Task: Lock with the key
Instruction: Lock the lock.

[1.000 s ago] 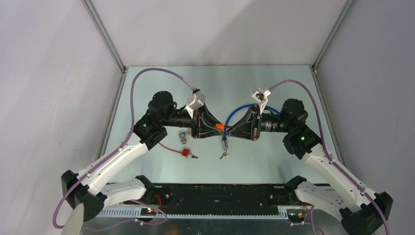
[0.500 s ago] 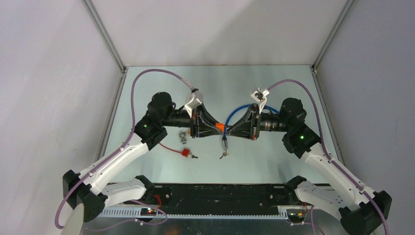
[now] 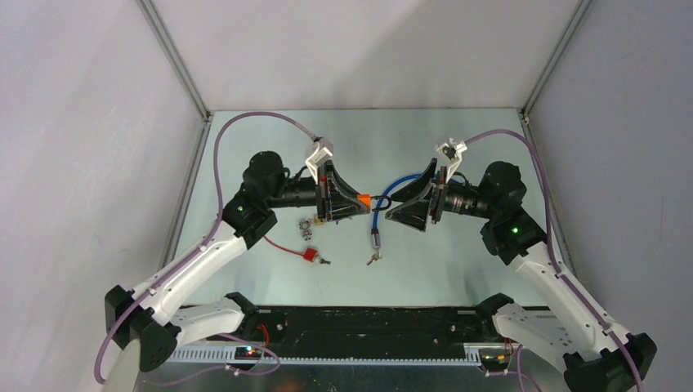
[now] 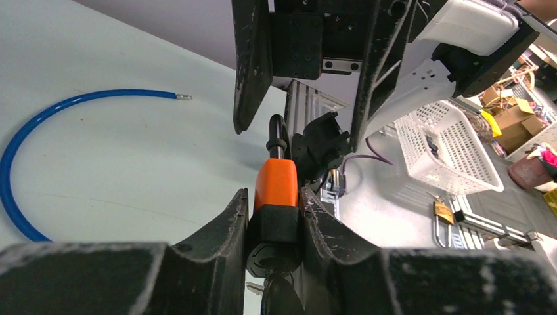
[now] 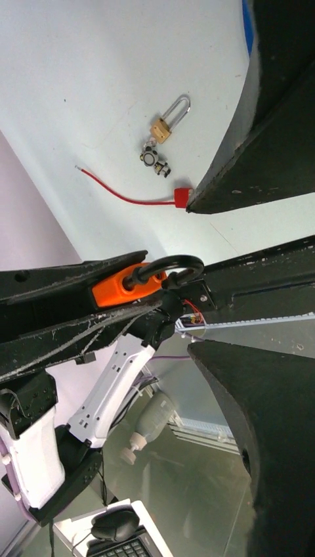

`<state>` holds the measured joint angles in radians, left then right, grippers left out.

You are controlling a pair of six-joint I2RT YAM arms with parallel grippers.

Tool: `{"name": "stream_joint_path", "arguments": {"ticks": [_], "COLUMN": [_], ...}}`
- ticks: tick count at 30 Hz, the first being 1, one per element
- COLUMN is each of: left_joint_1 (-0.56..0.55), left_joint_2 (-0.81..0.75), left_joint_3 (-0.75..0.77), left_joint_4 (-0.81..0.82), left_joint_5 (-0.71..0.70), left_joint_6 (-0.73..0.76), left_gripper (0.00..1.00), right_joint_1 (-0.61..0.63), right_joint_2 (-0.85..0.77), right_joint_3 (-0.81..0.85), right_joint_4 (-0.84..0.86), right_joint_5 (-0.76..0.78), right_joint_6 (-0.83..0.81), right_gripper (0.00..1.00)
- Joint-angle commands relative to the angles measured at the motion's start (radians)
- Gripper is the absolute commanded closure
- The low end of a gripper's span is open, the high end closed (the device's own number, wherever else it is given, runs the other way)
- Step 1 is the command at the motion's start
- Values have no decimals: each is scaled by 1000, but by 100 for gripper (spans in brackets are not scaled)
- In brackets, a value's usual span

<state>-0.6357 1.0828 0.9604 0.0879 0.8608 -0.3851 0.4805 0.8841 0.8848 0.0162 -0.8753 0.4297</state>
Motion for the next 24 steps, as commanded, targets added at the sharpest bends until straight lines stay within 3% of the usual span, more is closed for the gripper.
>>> {"name": "stream_joint_path", "arguments": {"ticks": [1,8,10,13,14,24], "left_joint_1": [5,8,7,8,7,-20], "left_joint_2": [-12,-32,-32,-30,-29,-67], "left_joint_3": [7,-9,-9,-2,5,19], "left_joint_4": [58,58,58,58,59,77], "left_joint_5": [19,32,42,57,68,73], "left_joint_6": [-68,-74,-78,-91,-109,-187], "left_gripper": [100,100,100,100,100,100], "right_joint_1": [-10,-11,-9,2,5,145], "right_joint_2": [9,46,52,56,55,33], "right_joint_3": [43,42,43,43,43,43], "right_joint_4": [8,70,83,95,93,71], "right_joint_5": [18,6,-1,-4,5,196], "right_joint_6": [14,37,44,37,31,-74], "right_gripper": [31,56,69,96,100,100]}}
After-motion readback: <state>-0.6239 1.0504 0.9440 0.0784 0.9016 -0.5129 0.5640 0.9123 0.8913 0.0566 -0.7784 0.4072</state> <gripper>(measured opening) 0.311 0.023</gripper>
